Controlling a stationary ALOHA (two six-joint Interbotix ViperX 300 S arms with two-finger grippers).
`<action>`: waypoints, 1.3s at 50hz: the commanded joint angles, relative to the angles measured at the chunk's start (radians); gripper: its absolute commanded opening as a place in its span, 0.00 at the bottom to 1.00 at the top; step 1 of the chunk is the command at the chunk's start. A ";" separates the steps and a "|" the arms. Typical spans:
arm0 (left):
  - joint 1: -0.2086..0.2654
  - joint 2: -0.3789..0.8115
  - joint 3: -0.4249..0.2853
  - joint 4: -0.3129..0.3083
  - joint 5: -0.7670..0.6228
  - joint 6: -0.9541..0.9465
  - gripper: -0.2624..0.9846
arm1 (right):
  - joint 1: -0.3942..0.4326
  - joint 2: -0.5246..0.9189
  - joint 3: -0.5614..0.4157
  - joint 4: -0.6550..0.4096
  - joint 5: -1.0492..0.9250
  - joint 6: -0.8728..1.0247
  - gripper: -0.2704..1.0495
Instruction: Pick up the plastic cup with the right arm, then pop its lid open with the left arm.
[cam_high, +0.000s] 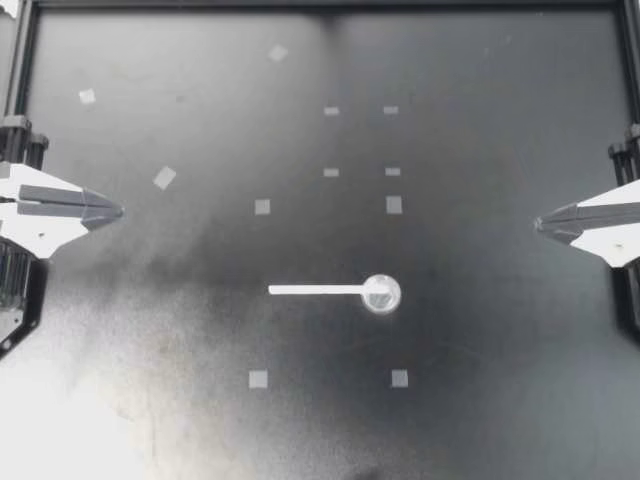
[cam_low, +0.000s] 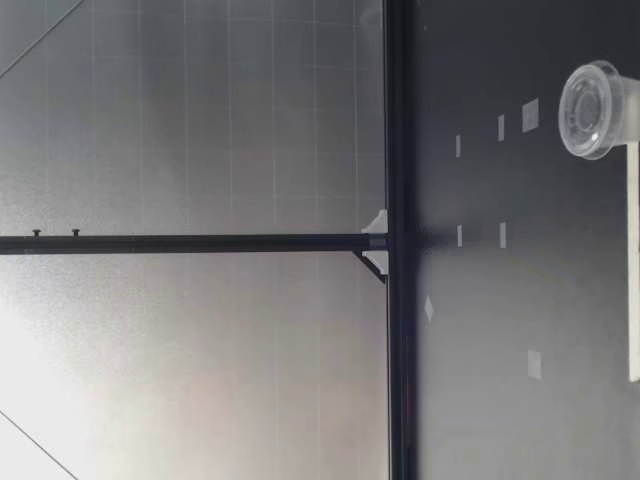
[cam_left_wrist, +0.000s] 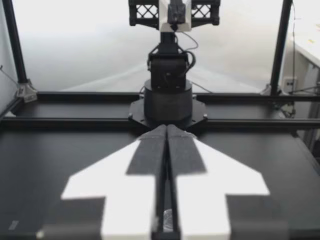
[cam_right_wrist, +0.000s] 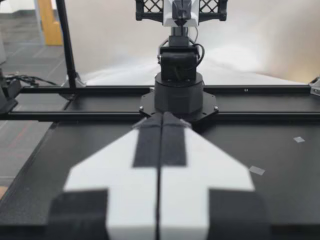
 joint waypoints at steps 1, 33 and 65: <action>-0.002 0.066 0.067 -0.028 0.014 -0.017 0.25 | -0.008 0.018 0.023 0.002 0.000 -0.003 0.12; 0.002 0.951 -0.414 -0.143 -0.054 0.137 0.20 | 0.046 0.884 0.040 -0.006 -0.278 0.367 0.75; -0.032 1.190 -0.448 -0.126 -0.276 0.107 0.20 | -0.002 1.074 -0.052 0.018 -0.348 0.285 0.72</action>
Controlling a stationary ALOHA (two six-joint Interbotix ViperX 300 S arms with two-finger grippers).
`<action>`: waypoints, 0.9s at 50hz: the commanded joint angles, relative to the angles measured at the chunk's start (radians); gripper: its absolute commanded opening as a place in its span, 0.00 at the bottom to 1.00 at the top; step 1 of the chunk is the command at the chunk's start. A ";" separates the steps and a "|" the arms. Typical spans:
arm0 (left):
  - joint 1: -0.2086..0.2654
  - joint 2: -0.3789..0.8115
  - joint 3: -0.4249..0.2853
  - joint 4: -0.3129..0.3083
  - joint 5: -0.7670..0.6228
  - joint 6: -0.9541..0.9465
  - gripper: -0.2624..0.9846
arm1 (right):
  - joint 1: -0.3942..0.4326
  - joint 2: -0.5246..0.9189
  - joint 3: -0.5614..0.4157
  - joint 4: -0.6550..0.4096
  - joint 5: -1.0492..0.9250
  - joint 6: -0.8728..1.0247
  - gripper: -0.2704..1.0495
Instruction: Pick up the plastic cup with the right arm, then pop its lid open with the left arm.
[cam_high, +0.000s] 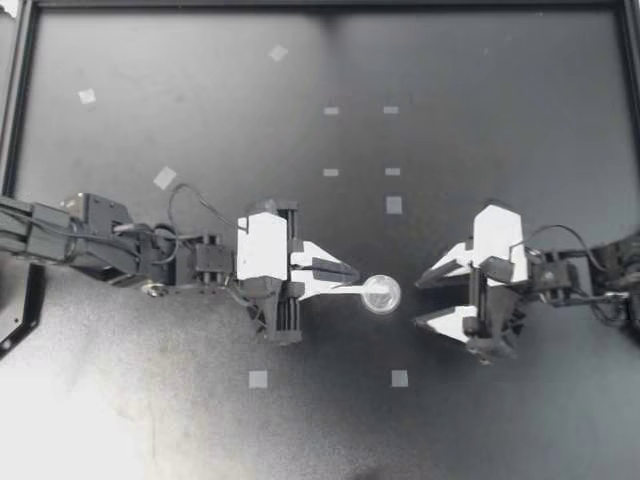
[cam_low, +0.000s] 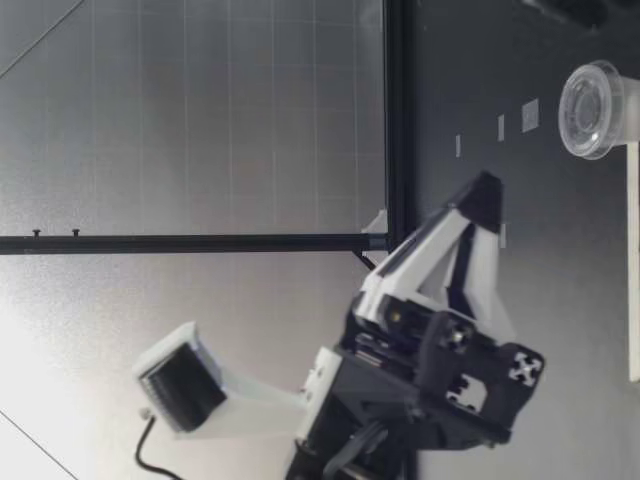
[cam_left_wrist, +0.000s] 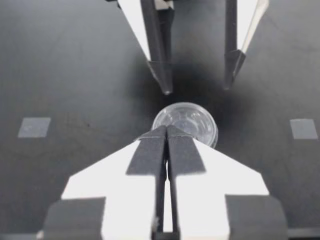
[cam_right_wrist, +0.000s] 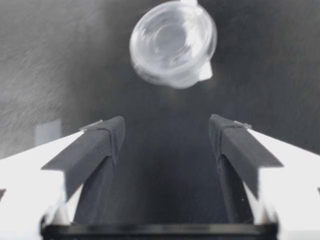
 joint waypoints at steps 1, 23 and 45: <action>0.002 -0.009 -0.014 0.009 -0.011 -0.009 0.20 | -0.018 0.008 -0.026 0.002 -0.011 -0.009 0.72; -0.002 0.066 -0.077 0.081 -0.020 -0.077 0.20 | -0.020 0.055 -0.063 0.000 -0.029 -0.018 0.72; -0.002 0.097 -0.089 0.081 -0.020 -0.078 0.20 | -0.020 0.101 -0.091 -0.005 -0.051 -0.018 0.72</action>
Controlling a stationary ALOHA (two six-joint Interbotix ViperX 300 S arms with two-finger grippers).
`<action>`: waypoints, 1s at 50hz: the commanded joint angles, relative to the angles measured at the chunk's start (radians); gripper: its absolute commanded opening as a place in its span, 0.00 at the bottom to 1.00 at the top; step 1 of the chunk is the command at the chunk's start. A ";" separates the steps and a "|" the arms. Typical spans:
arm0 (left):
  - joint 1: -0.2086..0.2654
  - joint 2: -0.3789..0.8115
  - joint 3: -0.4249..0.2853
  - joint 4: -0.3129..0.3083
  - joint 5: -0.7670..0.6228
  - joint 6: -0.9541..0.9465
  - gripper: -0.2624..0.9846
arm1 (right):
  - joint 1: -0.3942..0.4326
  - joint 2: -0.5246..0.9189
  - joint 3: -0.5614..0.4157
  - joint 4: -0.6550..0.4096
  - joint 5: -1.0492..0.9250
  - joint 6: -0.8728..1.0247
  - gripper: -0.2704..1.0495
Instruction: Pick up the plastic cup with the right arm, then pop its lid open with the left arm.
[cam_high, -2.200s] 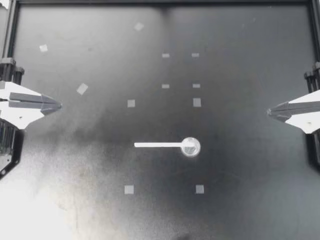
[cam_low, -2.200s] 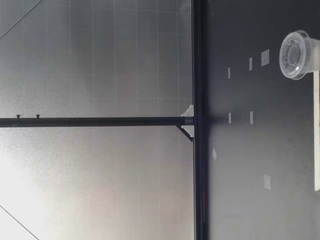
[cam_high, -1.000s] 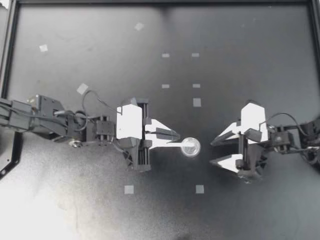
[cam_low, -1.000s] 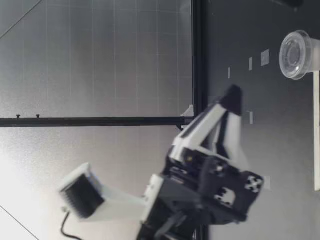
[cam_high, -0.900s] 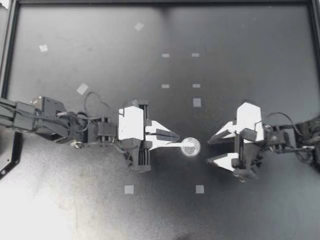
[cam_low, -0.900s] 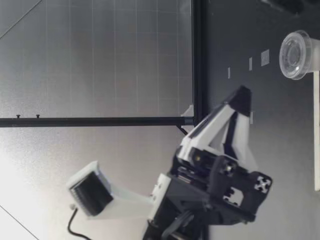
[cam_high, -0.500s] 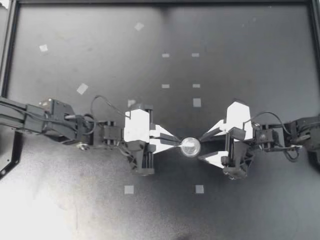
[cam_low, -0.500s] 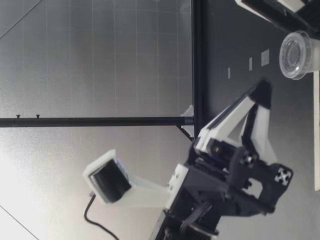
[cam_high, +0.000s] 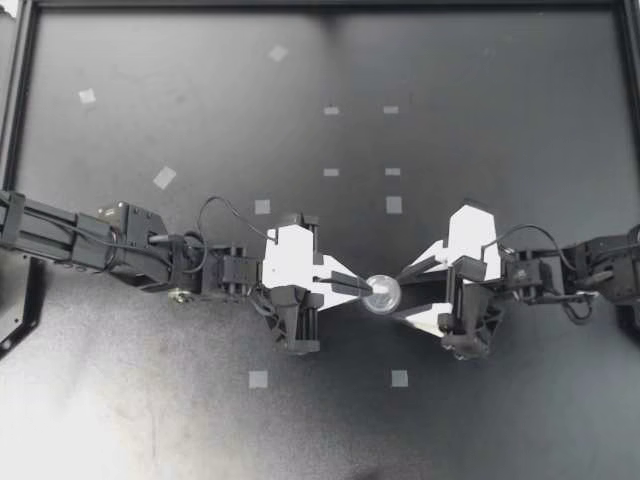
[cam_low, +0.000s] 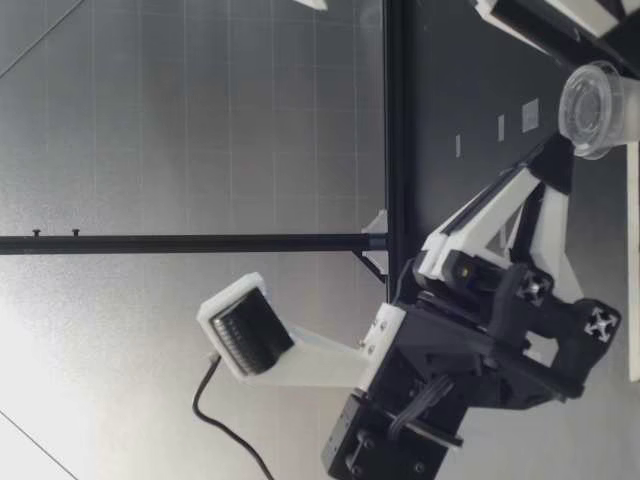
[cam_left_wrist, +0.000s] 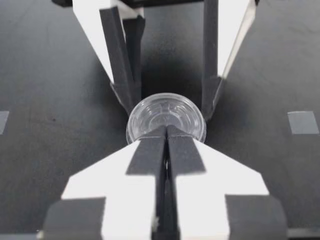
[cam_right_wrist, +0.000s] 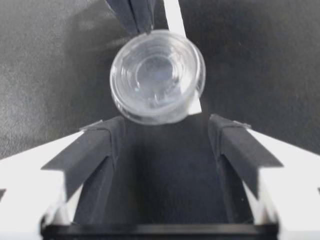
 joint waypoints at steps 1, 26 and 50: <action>-0.002 -0.017 -0.012 0.002 -0.011 -0.002 0.20 | -0.006 0.000 -0.020 -0.002 -0.015 0.000 0.72; -0.002 0.012 -0.015 0.002 -0.011 -0.018 0.20 | -0.006 0.017 -0.032 -0.006 -0.020 0.000 0.72; -0.002 0.020 -0.018 0.002 -0.011 -0.020 0.20 | -0.006 0.017 -0.051 -0.014 -0.011 -0.017 0.72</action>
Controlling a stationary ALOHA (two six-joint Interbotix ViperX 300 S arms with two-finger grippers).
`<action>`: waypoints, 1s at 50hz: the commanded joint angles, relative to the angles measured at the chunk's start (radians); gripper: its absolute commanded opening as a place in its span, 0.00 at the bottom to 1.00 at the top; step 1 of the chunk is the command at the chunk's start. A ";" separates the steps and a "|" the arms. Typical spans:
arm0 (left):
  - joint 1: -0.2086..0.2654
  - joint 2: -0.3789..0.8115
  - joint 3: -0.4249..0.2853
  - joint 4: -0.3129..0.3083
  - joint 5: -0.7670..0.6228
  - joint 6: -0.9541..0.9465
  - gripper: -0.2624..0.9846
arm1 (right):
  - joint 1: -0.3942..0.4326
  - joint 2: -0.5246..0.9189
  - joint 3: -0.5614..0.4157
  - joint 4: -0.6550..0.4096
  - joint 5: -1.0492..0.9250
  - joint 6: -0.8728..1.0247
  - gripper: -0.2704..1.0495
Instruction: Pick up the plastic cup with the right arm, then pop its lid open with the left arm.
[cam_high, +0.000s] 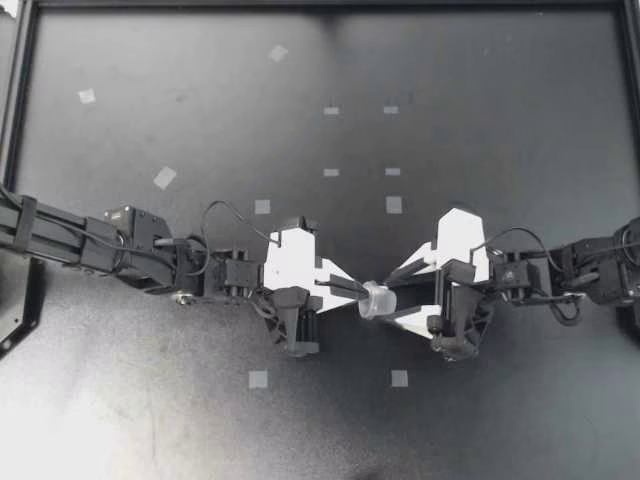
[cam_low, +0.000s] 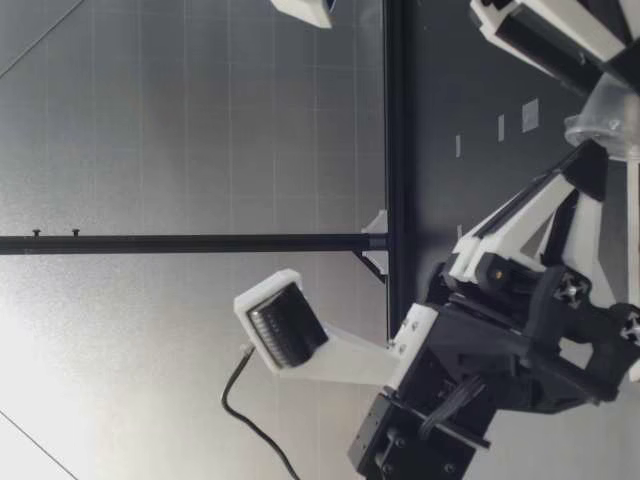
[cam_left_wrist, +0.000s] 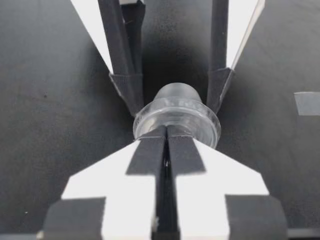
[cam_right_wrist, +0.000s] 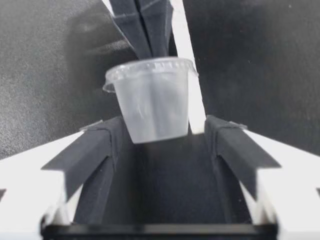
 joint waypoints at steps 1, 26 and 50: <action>0.000 -0.015 -0.018 0.003 -0.011 0.000 0.20 | -0.005 -0.009 -0.017 -0.002 0.002 -0.008 0.72; 0.000 -0.015 -0.017 0.003 -0.011 -0.002 0.20 | -0.005 -0.009 -0.034 -0.020 0.054 -0.015 0.55; 0.000 -0.038 -0.005 0.003 -0.006 -0.015 0.20 | -0.005 -0.012 -0.031 -0.037 0.054 -0.015 0.45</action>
